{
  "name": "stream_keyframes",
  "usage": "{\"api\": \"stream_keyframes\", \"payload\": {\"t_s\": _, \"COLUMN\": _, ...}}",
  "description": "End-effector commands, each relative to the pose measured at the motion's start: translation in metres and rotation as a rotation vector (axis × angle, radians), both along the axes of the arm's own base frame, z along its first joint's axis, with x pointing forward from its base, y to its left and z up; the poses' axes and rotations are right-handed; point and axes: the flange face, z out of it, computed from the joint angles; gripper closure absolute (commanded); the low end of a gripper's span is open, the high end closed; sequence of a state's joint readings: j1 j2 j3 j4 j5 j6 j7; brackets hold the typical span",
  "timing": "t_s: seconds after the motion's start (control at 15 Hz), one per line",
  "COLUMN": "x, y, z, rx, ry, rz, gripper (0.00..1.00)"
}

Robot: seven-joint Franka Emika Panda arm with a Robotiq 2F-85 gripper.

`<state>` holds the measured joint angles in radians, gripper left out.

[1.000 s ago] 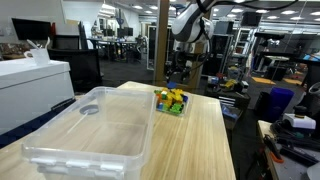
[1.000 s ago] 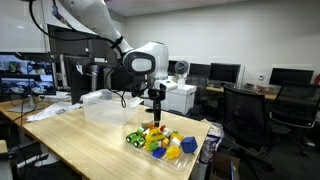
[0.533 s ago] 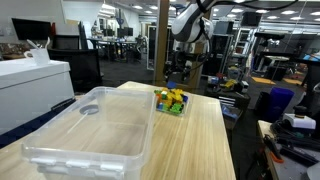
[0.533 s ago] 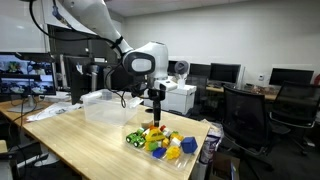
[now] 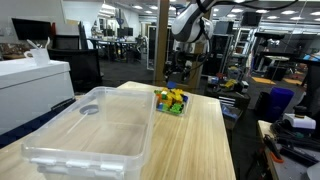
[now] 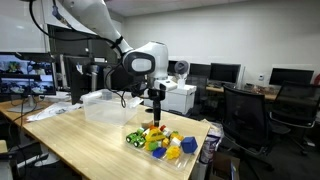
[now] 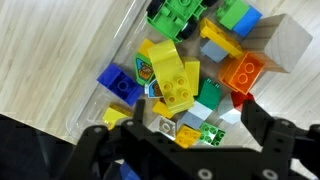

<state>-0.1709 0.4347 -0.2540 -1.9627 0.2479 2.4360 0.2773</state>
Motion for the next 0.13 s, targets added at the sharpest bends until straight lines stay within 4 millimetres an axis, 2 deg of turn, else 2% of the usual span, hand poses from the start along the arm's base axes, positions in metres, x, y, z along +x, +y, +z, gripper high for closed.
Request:
{"api": "stream_keyframes", "payload": {"t_s": 0.0, "x": 0.0002, "y": -0.0002, "z": 0.0004, "rx": 0.0, "ry": 0.001, "rz": 0.0, "gripper": 0.03}}
{"api": "stream_keyframes", "payload": {"t_s": 0.07, "x": 0.0002, "y": -0.0002, "z": 0.0004, "rx": 0.0, "ry": 0.001, "rz": 0.0, "gripper": 0.03}}
